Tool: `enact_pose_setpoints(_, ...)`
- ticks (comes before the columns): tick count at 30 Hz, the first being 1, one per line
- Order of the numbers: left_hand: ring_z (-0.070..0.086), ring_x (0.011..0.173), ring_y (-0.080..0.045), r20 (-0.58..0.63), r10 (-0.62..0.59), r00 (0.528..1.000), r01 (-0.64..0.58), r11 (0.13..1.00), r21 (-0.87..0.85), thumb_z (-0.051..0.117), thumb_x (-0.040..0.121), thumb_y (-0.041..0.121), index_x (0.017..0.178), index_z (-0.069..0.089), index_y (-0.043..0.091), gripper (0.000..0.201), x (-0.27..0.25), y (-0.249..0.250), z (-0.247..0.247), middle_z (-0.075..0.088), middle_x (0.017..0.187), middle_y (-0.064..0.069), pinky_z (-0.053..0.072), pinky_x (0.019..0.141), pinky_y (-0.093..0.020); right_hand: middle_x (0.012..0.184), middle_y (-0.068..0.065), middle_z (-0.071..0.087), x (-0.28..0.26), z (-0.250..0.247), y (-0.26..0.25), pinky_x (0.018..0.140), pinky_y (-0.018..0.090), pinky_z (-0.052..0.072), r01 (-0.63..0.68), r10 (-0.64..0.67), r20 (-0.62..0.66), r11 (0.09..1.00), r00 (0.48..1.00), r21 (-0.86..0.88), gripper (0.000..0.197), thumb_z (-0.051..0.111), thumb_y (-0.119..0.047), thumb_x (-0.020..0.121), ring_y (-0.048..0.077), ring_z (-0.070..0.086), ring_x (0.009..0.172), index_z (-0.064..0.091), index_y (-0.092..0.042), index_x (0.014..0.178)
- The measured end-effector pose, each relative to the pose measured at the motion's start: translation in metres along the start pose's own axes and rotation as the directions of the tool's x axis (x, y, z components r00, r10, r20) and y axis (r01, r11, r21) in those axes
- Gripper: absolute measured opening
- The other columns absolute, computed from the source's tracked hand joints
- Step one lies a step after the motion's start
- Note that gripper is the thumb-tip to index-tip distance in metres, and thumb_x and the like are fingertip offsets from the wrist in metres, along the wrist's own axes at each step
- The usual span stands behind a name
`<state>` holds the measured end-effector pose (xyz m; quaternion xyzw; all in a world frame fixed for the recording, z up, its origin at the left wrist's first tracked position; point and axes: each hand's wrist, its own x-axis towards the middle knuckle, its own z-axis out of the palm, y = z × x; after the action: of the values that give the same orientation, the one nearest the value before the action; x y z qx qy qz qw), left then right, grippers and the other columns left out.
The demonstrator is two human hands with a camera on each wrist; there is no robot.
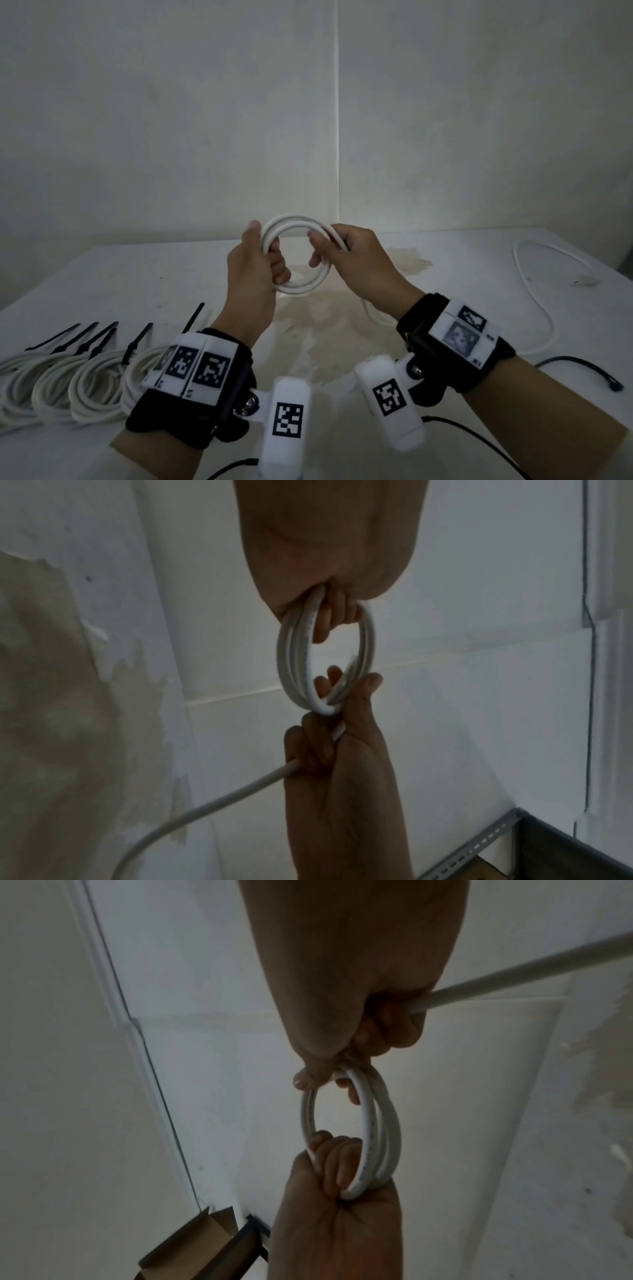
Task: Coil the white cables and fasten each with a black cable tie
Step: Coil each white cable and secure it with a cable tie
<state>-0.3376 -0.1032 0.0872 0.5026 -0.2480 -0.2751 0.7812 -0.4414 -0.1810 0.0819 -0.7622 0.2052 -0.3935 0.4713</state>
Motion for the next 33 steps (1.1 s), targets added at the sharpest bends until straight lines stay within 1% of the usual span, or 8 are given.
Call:
enact_pose_setpoints(2, 0.022, 0.035, -0.007, 0.048, -0.026, 0.999, 0.027, 0.999, -0.028, 0.034, 0.099, 0.029, 0.061, 0.042, 0.012, 0.041, 0.000, 0.001, 0.000, 0.026, 0.040, 0.006, 0.027, 0.036, -0.018, 0.064, 0.002, 0.059, 0.002, -0.002, -0.002, 0.048, 0.008, 0.035, 0.002, -0.001, -0.014, 0.998, 1.000, 0.055, 0.032, 0.049, -0.021, 0.094, -0.002, 0.046, 0.043, 0.064, 0.007, 0.094)
enact_pose_setpoints(9, 0.027, 0.035, -0.005, 0.161, -0.063, 0.985, 0.067, 0.997, -0.022, 0.029, 0.101, 0.032, 0.069, 0.052, 0.007, 0.047, 0.000, 0.005, -0.003, 0.030, 0.041, 0.008, 0.034, 0.040, -0.017, 0.064, 0.002, 0.061, 0.001, -0.008, 0.000, 0.042, 0.012, 0.028, -0.057, 0.044, 0.066, 0.979, 0.997, 0.196, 0.023, 0.044, -0.020, 0.097, 0.002, 0.035, 0.040, 0.065, -0.009, 0.096)
enact_pose_setpoints(13, 0.026, 0.035, -0.004, 0.185, -0.094, 0.978, 0.107, 0.992, -0.061, 0.030, 0.101, 0.033, 0.070, 0.050, 0.008, 0.045, 0.001, 0.006, -0.004, 0.030, 0.042, 0.008, 0.029, 0.037, -0.015, 0.067, -0.001, 0.063, 0.000, -0.010, 0.000, 0.042, 0.016, 0.026, -0.076, 0.049, 0.114, 0.966, 0.992, 0.248, 0.020, 0.044, -0.016, 0.097, 0.006, 0.029, 0.043, 0.064, -0.020, 0.098)
enact_pose_setpoints(17, 0.023, 0.034, -0.005, 0.192, -0.103, 0.976, 0.108, 0.994, -0.015, 0.034, 0.098, 0.041, 0.065, 0.050, 0.010, 0.048, 0.002, 0.010, -0.004, 0.028, 0.041, 0.008, 0.024, 0.036, -0.016, 0.067, -0.001, 0.056, 0.000, -0.007, -0.002, 0.043, 0.014, 0.028, -0.097, 0.074, 0.111, 0.969, 0.991, 0.228, 0.026, 0.039, -0.022, 0.098, 0.002, 0.031, 0.042, 0.062, -0.010, 0.098)
enact_pose_setpoints(21, 0.021, 0.034, -0.005, 0.178, -0.079, 0.981, 0.077, 0.997, 0.019, 0.039, 0.097, 0.034, 0.061, 0.045, 0.012, 0.043, 0.000, 0.013, -0.001, 0.027, 0.040, 0.008, 0.023, 0.036, -0.016, 0.065, 0.000, 0.051, -0.001, -0.004, -0.005, 0.045, 0.016, 0.026, -0.099, 0.083, 0.074, 0.965, 0.994, 0.241, 0.047, 0.032, -0.032, 0.099, 0.004, 0.030, 0.044, 0.058, 0.007, 0.100)
enact_pose_setpoints(27, 0.020, 0.034, -0.005, 0.113, -0.052, 0.992, 0.067, 0.989, -0.133, 0.041, 0.097, 0.030, 0.059, 0.042, 0.014, 0.041, -0.003, 0.013, 0.006, 0.027, 0.041, 0.008, 0.020, 0.034, -0.016, 0.069, -0.005, 0.053, 0.005, 0.005, -0.005, 0.059, 0.011, 0.034, -0.031, 0.043, -0.047, 0.975, 0.998, 0.221, 0.034, 0.033, -0.024, 0.100, -0.003, 0.044, 0.055, 0.061, -0.018, 0.081)
enact_pose_setpoints(30, 0.023, 0.034, -0.005, 0.109, -0.048, 0.993, 0.066, 0.983, -0.169, 0.041, 0.097, 0.030, 0.061, 0.043, 0.014, 0.039, -0.004, 0.009, 0.009, 0.028, 0.041, 0.008, 0.026, 0.036, -0.016, 0.067, -0.003, 0.051, 0.008, 0.010, -0.008, 0.059, 0.016, 0.039, -0.080, 0.106, -0.091, 0.965, 0.990, 0.251, 0.032, 0.034, -0.023, 0.100, 0.003, 0.050, 0.057, 0.056, -0.015, 0.078)
enact_pose_setpoints(33, 0.029, 0.035, -0.005, 0.172, -0.054, 0.984, 0.083, 0.982, -0.170, 0.038, 0.098, 0.028, 0.064, 0.044, 0.013, 0.038, -0.003, 0.004, 0.007, 0.031, 0.041, 0.007, 0.036, 0.041, -0.017, 0.064, -0.003, 0.047, 0.010, 0.009, -0.010, 0.052, 0.014, 0.038, -0.019, 0.046, -0.139, 0.982, 0.989, 0.190, 0.026, 0.035, -0.018, 0.100, 0.002, 0.044, 0.047, 0.056, -0.014, 0.084)
